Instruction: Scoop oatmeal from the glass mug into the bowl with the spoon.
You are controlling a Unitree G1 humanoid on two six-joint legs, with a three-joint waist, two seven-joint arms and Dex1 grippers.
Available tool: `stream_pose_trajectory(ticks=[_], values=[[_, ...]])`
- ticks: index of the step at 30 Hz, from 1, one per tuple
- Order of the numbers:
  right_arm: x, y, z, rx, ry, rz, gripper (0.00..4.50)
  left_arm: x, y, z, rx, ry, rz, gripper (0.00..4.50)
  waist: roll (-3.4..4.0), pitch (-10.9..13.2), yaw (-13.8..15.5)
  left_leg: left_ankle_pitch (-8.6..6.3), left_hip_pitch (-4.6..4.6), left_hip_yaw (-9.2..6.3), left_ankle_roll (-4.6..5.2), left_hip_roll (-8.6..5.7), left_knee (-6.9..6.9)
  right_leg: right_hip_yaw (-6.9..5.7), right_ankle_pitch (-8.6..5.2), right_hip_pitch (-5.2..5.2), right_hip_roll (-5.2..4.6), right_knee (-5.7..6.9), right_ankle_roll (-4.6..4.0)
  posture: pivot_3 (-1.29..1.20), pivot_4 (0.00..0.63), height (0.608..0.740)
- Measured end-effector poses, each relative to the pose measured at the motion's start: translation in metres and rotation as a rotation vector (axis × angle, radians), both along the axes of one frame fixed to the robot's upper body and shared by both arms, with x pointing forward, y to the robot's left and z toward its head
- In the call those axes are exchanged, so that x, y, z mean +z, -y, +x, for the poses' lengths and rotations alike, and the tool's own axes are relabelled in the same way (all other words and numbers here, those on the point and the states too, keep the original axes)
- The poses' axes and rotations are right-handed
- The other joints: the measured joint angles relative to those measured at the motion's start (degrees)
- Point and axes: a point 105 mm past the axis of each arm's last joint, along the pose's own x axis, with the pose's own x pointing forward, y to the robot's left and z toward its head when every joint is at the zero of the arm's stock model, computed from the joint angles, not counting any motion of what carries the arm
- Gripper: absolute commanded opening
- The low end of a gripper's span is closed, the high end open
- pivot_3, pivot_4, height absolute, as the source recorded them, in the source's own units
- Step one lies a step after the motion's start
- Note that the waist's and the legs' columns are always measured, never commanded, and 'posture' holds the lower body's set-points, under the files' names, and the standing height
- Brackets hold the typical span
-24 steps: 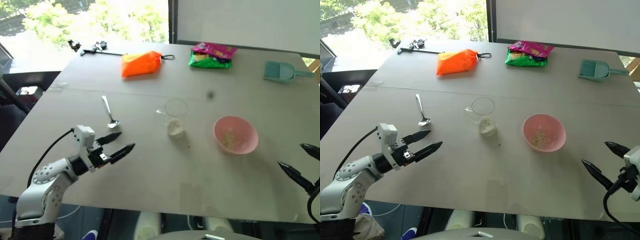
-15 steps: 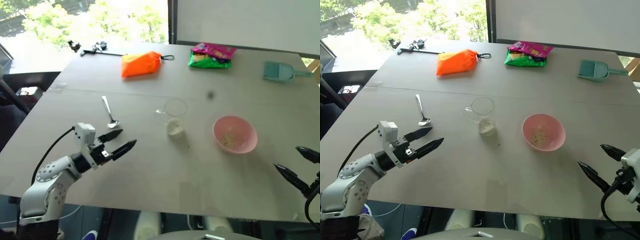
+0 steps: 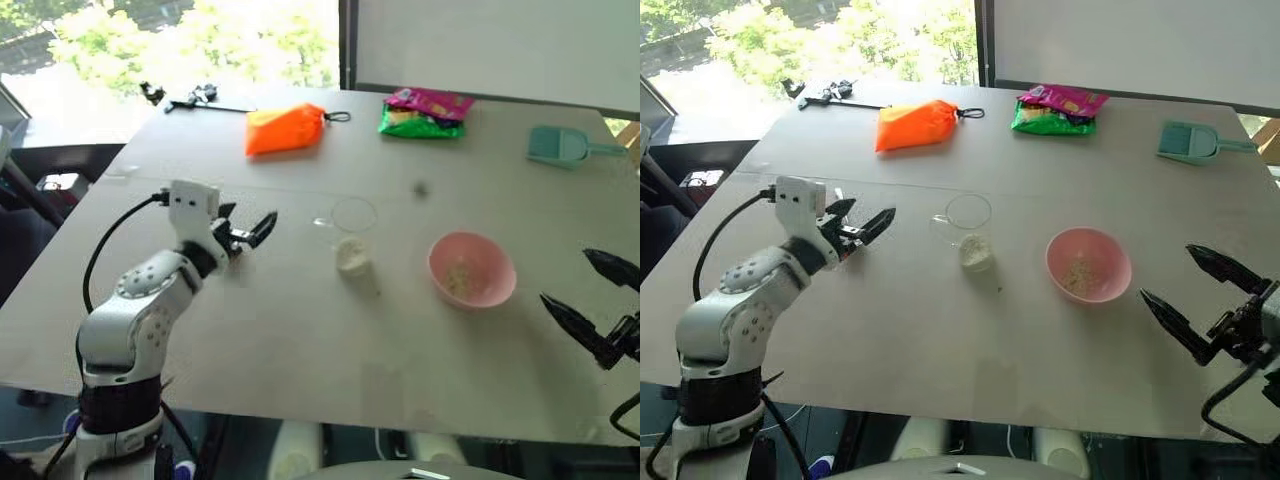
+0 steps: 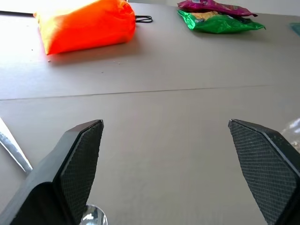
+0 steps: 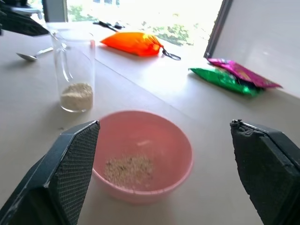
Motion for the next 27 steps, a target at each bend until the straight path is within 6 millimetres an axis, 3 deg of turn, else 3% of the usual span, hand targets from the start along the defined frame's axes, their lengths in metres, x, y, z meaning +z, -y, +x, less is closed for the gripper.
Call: stream_pose_trajectory(ticks=[2, 6, 10, 14, 20, 27], values=[[0.006, -0.005, -0.002, 0.07, 0.019, 0.006, 4.5, -0.002, 0.0, 0.007, 0.079, -0.035, 0.025, 4.42, -0.01, 0.01, 0.07, 0.0, -0.04, -0.05, -0.01, -0.01, 0.0, -0.05, 0.0, -0.01, 0.02, -0.01, 0.0, 0.0, 0.15, 0.74], [0.023, -0.02, -0.006, 0.234, 0.067, -0.018, 4.5, 0.014, -0.002, 0.027, 0.314, -0.055, 0.06, 4.42, -0.03, 0.02, 0.77, 0.01, -0.08, -0.12, -0.02, -0.09, 0.06, -0.12, 0.01, 0.0, 0.03, 0.01, 0.01, 0.0, 0.15, 0.74], [0.027, -0.026, -0.008, 0.289, 0.083, -0.012, 4.5, 0.006, -0.012, 0.028, 0.417, -0.107, 0.096, 4.42, -0.03, 0.02, 0.77, 0.05, -0.09, -0.12, -0.08, -0.07, 0.05, -0.12, 0.01, -0.01, 0.04, 0.0, 0.0, 0.0, 0.15, 0.74], [0.039, -0.035, -0.008, 0.324, 0.14, 0.006, 4.5, -0.002, -0.012, 0.029, 0.439, -0.141, 0.098, 4.42, -0.04, 0.02, 0.91, 0.12, -0.13, -0.13, -0.21, -0.08, 0.09, -0.15, 0.01, 0.0, -0.02, 0.01, 0.01, 0.0, 0.15, 0.74], [0.056, -0.043, -0.008, 0.347, 0.19, 0.069, 4.5, 0.004, -0.012, 0.037, 0.453, -0.14, 0.082, 4.42, -0.05, 0.03, 0.92, 0.12, -0.16, -0.18, -0.21, -0.09, 0.18, -0.22, 0.02, 0.0, -0.02, 0.05, 0.01, 0.0, 0.15, 0.74], [0.061, -0.047, -0.008, 0.344, 0.177, 0.095, 4.5, -0.015, -0.021, 0.042, 0.519, -0.215, 0.105, 4.42, -0.06, 0.03, 0.95, 0.12, -0.19, -0.18, -0.2, -0.09, 0.19, -0.23, 0.02, 0.0, -0.04, 0.04, 0.02, 0.0, 0.15, 0.74]])
